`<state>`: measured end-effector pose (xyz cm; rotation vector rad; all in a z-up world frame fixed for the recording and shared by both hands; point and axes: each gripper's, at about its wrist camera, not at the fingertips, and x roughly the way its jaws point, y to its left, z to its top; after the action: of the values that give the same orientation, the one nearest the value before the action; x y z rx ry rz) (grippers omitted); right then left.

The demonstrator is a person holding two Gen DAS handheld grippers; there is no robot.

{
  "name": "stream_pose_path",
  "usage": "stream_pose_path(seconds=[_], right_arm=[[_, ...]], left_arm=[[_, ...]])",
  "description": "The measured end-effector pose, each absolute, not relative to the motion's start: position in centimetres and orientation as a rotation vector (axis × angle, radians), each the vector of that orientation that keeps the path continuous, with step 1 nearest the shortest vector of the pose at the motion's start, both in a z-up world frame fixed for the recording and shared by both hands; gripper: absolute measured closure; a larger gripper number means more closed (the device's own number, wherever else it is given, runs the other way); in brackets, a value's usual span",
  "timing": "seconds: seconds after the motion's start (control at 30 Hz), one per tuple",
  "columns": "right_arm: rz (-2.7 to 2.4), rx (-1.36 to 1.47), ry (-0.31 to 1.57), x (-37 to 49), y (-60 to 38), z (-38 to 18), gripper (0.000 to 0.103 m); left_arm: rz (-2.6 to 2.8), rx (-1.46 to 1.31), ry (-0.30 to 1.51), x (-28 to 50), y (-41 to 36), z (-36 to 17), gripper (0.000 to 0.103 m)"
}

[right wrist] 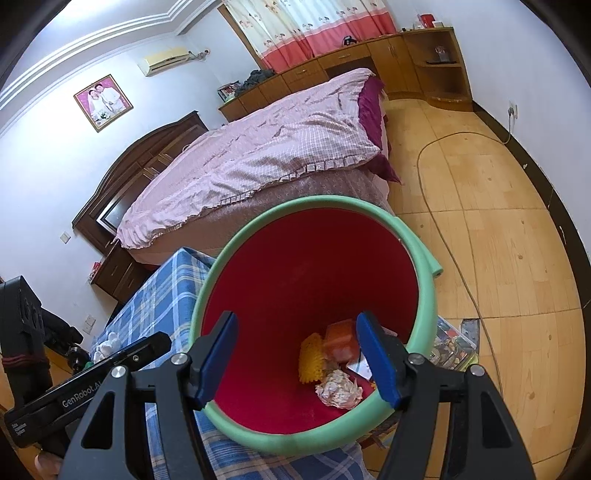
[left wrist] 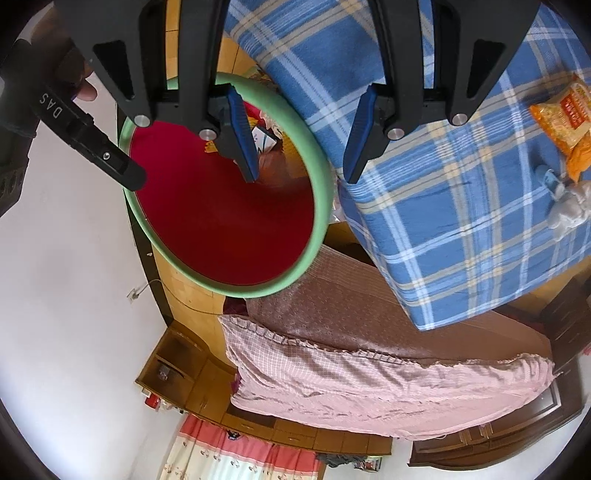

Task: Collect trash
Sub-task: 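Move both open tools back over the remaining table items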

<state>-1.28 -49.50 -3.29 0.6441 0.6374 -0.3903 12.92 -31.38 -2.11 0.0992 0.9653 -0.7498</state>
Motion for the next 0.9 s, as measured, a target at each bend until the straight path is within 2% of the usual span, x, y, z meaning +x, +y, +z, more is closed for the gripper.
stream_pose_path(seconds=[0.5,0.9], right_arm=[[-0.334,0.611,0.616,-1.8,-45.9,-1.1,0.033],[-0.255,0.553,0.641,-0.2,-41.1,-0.1,0.030]], left_arm=[[-0.660,0.061,0.930,12.3,-26.5,-0.3,0.055],[-0.536,-0.013,0.910,13.0,-19.3,0.5,0.055]])
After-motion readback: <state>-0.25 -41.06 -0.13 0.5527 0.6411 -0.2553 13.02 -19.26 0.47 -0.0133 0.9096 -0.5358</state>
